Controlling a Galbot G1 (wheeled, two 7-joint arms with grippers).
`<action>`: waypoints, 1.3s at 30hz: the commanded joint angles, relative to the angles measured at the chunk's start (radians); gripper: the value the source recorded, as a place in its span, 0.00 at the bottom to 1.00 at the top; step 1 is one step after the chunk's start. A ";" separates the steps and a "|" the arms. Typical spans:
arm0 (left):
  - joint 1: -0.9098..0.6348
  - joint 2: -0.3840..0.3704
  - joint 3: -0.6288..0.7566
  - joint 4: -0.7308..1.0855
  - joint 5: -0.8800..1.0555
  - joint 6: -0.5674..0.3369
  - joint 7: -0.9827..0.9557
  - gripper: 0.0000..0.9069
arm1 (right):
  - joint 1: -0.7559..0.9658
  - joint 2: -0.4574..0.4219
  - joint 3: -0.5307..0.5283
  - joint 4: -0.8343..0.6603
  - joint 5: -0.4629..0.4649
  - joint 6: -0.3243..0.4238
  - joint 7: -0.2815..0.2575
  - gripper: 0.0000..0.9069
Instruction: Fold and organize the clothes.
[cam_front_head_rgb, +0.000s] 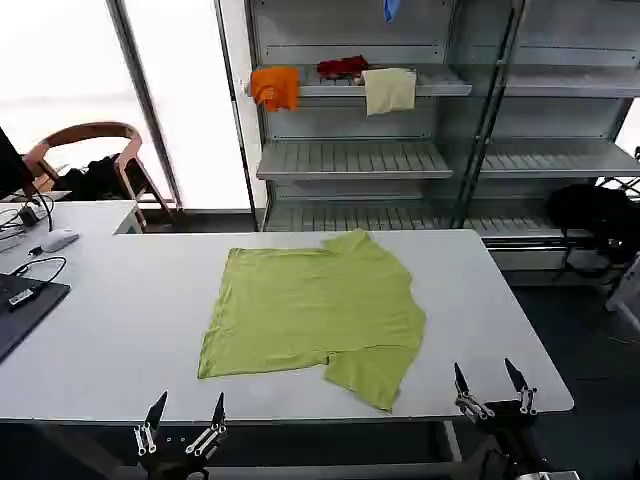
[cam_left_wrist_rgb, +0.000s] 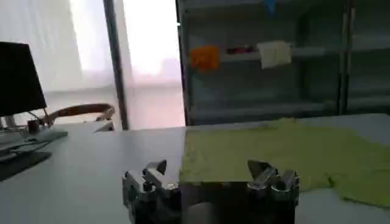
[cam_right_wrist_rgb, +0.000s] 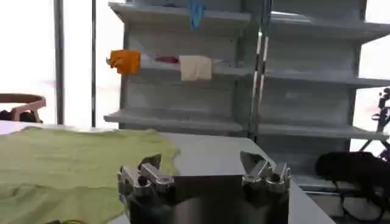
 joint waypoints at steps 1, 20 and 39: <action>-0.077 0.026 -0.002 -0.045 -0.109 0.262 -0.001 1.00 | 0.064 -0.004 -0.014 0.072 0.056 -0.262 -0.017 1.00; -0.327 0.124 -0.133 0.103 -0.391 0.471 0.103 1.00 | 0.194 0.007 -0.210 0.040 0.101 -0.548 -0.091 1.00; -0.413 0.110 -0.135 0.254 -0.484 0.461 0.130 1.00 | 0.338 0.048 -0.289 -0.039 0.059 -0.547 -0.094 1.00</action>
